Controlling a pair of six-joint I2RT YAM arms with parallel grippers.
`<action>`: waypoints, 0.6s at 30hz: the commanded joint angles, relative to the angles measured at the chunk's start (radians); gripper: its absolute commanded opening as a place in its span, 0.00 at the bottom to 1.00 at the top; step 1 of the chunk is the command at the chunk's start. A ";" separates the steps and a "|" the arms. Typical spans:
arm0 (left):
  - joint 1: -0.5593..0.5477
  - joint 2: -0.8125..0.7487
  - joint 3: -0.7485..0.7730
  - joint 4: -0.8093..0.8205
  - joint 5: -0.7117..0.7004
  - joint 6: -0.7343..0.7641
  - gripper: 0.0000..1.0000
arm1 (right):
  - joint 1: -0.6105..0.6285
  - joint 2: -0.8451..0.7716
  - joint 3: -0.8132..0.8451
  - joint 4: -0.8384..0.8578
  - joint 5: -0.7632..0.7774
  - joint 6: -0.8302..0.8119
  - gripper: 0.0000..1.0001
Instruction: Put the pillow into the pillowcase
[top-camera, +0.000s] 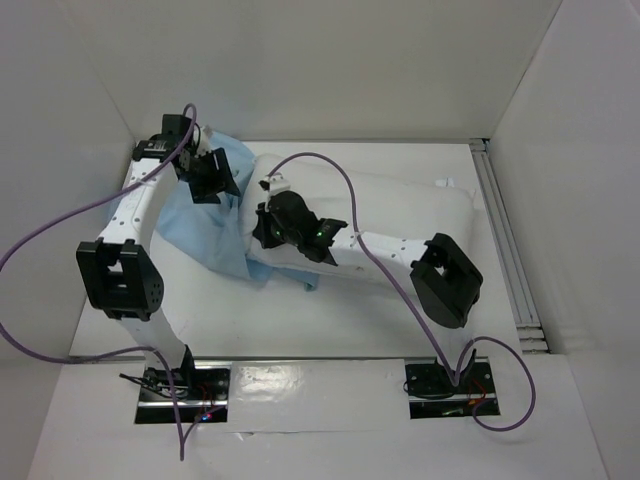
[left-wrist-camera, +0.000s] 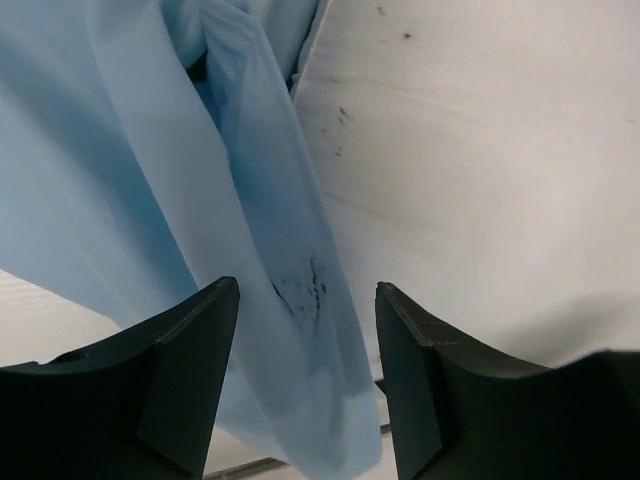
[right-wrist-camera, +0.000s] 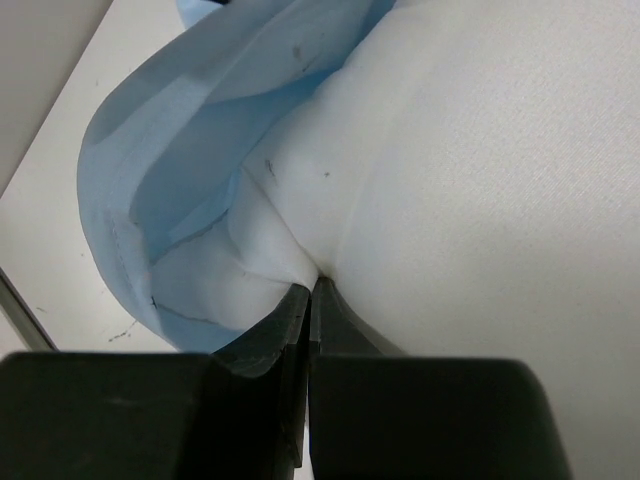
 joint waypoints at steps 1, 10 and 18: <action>-0.015 0.043 0.011 0.002 -0.067 0.001 0.70 | 0.001 -0.046 -0.016 0.029 0.023 -0.005 0.00; -0.015 0.148 0.052 -0.007 0.042 0.027 0.00 | 0.001 -0.068 -0.046 0.048 0.023 -0.005 0.00; 0.052 0.188 0.220 0.063 0.094 -0.045 0.00 | 0.028 -0.173 -0.180 0.048 0.024 -0.014 0.00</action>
